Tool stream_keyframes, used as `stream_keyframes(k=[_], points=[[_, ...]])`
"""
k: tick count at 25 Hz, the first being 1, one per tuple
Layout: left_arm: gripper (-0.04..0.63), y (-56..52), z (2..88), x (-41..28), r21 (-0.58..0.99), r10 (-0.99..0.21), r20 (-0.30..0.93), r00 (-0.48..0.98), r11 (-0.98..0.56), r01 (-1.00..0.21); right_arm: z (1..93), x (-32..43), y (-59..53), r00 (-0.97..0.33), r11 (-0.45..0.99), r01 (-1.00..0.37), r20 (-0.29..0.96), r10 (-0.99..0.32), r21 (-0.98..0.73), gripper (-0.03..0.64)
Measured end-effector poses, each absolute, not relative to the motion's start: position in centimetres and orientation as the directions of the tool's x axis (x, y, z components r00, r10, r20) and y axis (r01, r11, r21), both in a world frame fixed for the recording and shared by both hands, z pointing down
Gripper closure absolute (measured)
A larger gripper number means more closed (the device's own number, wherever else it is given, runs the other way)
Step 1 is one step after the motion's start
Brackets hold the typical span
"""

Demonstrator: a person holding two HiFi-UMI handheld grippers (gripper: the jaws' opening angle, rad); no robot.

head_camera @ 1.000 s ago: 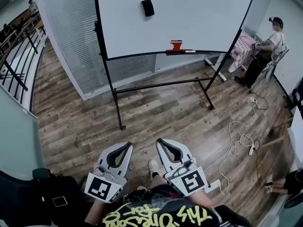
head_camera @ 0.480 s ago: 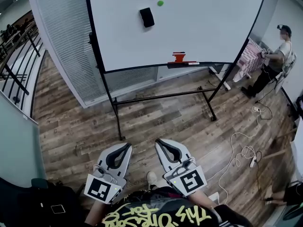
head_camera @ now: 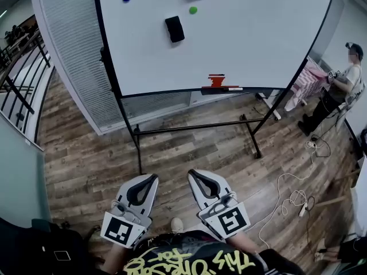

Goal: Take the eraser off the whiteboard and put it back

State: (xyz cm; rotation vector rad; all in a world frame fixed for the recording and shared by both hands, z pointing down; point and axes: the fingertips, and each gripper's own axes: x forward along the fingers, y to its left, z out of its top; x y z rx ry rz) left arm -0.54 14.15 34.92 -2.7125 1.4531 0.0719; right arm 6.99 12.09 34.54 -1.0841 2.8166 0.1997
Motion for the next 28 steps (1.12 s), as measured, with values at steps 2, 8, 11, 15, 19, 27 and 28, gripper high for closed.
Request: stream_keyframes(k=[2, 8, 11, 15, 19, 27, 28], points=[[0.588, 13.6, 35.1, -0.5, -0.033, -0.836, -0.066, 0.545, -0.544, -0.838, 34.6, 7.3, 11.4, -0.741, 0.739, -0.669, -0.153, -0.654, 0.077, 0.606], [0.588, 12.6, 36.0, -0.6, -0.019, -0.841, -0.048, 0.539, -0.538, -0.842, 34.9, 7.1, 10.4, -0.75, 0.749, -0.659, -0.153, -0.644, 0.074, 0.606], [0.588, 12.3, 35.8, -0.3, -0.024, -0.836, -0.051, 0.546, -0.545, -0.838, 34.9, 7.1, 10.1, -0.749, 0.749, -0.659, -0.155, -0.645, 0.07, 0.606], [0.588, 12.0, 35.7, 0.0, -0.02, -0.832, -0.055, 0.553, -0.552, -0.833, 34.8, 7.1, 9.9, -0.748, 0.748, -0.66, -0.157, -0.645, 0.07, 0.606], [0.588, 12.0, 35.7, -0.2, -0.021, -0.84, -0.054, 0.54, -0.54, -0.841, 34.6, 7.0, 9.7, -0.755, 0.755, -0.652, -0.161, -0.636, 0.07, 0.606], [0.588, 12.4, 35.9, -0.5, -0.011, -0.861, -0.05, 0.505, -0.505, -0.863, 35.1, 6.9, 9.8, -0.775, 0.776, -0.627, -0.146, -0.615, 0.06, 0.606], [0.588, 12.6, 36.1, -0.4, -0.007, -0.863, -0.047, 0.503, -0.503, -0.864, 35.2, 6.9, 9.9, -0.777, 0.779, -0.625, -0.143, -0.613, 0.061, 0.606]])
